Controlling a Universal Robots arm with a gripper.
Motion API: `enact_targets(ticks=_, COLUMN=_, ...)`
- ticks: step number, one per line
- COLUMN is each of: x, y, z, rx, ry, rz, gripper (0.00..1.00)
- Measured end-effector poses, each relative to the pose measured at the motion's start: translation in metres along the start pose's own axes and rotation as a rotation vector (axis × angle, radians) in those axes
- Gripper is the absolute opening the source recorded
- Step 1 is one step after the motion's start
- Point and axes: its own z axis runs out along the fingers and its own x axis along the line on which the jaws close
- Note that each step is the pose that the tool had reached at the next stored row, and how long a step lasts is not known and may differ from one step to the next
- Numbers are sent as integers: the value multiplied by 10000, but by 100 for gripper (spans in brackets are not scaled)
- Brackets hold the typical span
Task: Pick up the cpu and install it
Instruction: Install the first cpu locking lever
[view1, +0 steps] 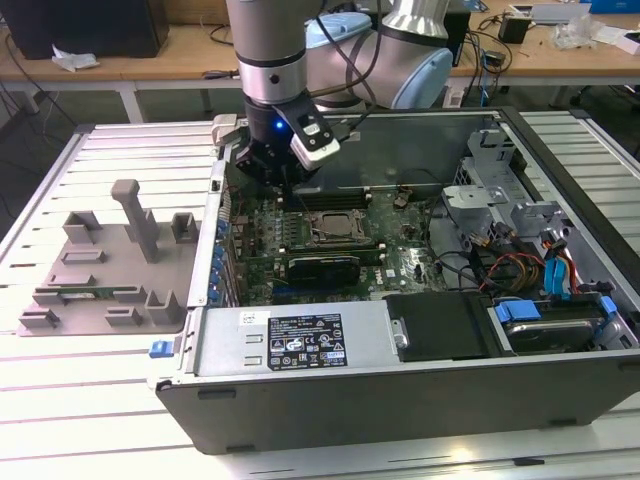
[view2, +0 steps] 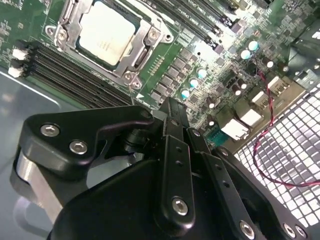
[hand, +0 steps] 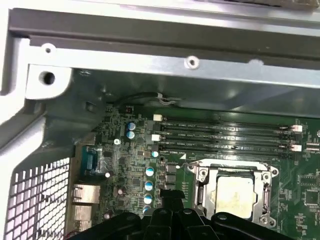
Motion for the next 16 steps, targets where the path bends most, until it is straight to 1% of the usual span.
enact_targets(ticks=1, x=5, y=0, z=0, rx=-168, ry=-12, rz=6, gripper=11)
enact_targets(ticks=2, x=8, y=1, z=0, rx=-281, ry=-21, rz=10, gripper=11)
enact_targets(ticks=4, x=19, y=2, z=1, rx=-560, ry=-40, rz=22, gripper=11)
enact_targets(ticks=8, x=38, y=3, z=4, rx=-778, ry=-56, rz=29, gripper=11)
enact_targets(ticks=11, x=52, y=3, z=10, rx=-1030, ry=-74, rz=34, gripper=11)
enact_targets(ticks=14, x=55, y=3, z=11, rx=-1237, ry=-88, rz=42, gripper=11)
enact_targets(ticks=15, x=55, y=3, z=11, rx=-1433, ry=-103, rz=49, gripper=11)
enact_targets(ticks=16, x=55, y=4, z=12, rx=-1446, ry=-104, rz=51, gripper=11)
